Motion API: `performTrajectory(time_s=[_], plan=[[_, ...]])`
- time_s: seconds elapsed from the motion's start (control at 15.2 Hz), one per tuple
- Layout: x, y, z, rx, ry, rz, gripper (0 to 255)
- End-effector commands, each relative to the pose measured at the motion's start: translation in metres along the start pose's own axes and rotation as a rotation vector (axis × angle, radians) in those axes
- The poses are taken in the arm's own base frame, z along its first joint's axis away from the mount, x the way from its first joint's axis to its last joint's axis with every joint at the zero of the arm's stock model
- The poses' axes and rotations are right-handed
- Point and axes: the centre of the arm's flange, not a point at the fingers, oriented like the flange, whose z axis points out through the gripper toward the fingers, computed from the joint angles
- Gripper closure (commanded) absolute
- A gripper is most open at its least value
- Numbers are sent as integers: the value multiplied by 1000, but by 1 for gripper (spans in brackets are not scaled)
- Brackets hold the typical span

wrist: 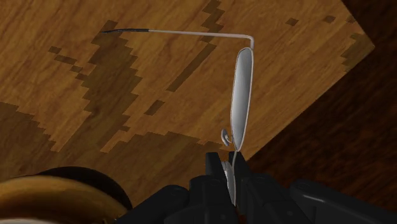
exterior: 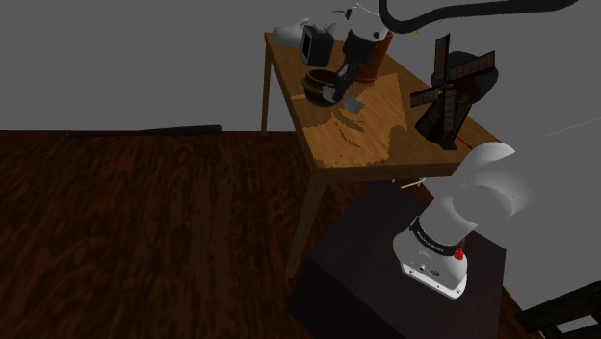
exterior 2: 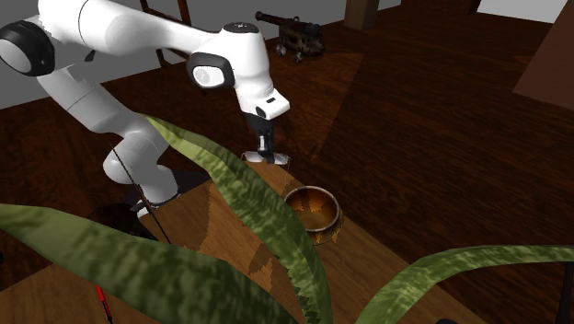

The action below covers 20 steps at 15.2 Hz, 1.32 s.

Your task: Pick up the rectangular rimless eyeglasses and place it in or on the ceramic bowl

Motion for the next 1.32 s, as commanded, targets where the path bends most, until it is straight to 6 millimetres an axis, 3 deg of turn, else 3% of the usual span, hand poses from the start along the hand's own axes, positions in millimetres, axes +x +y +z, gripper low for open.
performTrajectory(time_s=[0.0, 0.86, 1.25], plan=[[1, -1, -11, 0, 0, 0, 255], [10, -1, -75, 0, 0, 0, 255], [68, 53, -70, 0, 0, 0, 255]])
